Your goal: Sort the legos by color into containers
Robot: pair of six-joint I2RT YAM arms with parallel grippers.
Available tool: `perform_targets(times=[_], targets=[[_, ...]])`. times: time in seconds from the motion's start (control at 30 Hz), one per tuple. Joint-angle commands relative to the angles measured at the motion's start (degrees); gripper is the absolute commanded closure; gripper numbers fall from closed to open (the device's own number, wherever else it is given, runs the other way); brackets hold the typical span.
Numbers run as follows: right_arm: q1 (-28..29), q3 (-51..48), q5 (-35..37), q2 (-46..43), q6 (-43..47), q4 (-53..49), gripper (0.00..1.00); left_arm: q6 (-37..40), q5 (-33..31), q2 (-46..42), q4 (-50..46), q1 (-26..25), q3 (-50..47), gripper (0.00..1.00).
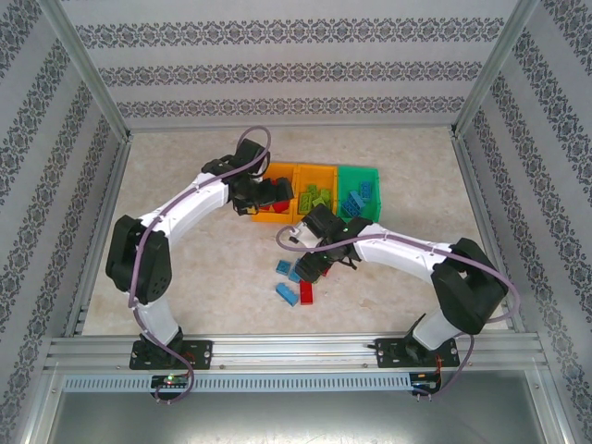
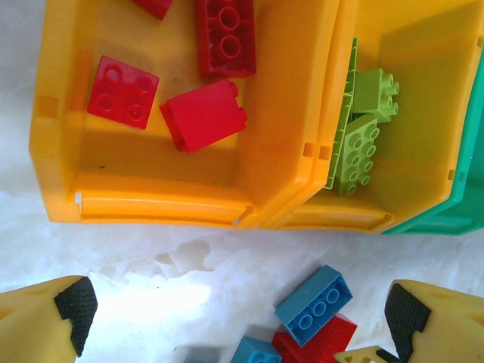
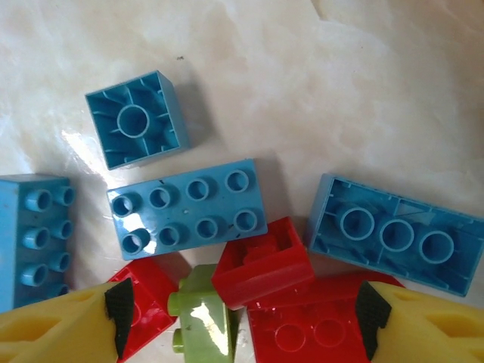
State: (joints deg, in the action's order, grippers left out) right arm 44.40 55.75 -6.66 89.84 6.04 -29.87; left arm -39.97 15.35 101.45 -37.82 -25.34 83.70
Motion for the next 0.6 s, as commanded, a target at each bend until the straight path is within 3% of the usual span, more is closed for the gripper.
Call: perform_targets(times=[0.0,0.2,0.57], targets=[[0.25,1.81,2.42,1.24,5.90,-3.77,0.23,-2.31,2.69,-3.34,4.23,1.85,-2.44,0.00],[-0.12,2.75,0.16,2.68,7.92,-3.38,0.32,-2.88,3.28,-4.50,5.30,2.84,-4.82,0.00],[-0.60,3.51,-1.17,5.86,9.83,-2.74,0.40,-3.19,3.20,-6.28,5.83,4.18,-7.61,0.00]])
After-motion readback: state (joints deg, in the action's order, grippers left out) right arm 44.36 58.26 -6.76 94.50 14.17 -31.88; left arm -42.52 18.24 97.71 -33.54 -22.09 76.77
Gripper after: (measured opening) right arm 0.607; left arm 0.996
